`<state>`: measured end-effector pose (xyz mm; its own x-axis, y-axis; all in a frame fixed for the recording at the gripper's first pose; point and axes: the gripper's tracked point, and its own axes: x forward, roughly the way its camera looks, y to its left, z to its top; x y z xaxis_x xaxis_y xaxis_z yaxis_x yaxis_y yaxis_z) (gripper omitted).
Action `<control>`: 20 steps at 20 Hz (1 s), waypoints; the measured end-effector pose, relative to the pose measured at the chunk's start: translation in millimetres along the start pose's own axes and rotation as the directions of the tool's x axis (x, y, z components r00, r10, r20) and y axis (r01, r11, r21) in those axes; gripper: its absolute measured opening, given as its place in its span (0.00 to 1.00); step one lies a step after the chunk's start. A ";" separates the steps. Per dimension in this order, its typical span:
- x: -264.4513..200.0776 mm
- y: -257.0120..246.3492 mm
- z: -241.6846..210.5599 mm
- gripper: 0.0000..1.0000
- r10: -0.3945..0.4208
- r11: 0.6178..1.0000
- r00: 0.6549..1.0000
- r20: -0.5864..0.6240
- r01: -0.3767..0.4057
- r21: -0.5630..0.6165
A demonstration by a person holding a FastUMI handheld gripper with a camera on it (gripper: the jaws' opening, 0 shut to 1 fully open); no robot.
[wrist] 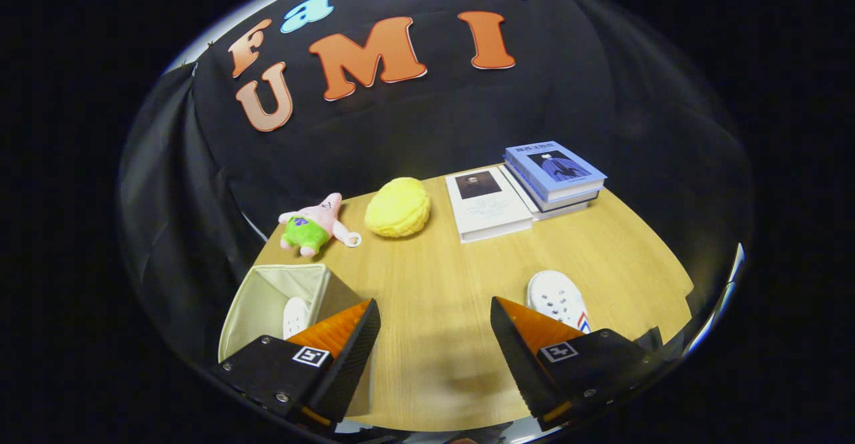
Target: Open the storage box then place both shoes into the box .Put the left shoe in first, then the right shoe, with the right side of both shoes facing outward in a uniform manner.
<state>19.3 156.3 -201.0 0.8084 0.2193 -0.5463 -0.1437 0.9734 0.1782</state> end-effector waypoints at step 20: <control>35.8 -187.5 -103.5 0.98 -0.238 0.966 0.951 -0.198 0.254 0.057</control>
<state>16.1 -11.6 -338.7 0.6901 -0.0104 -0.7236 0.0987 0.9919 0.0799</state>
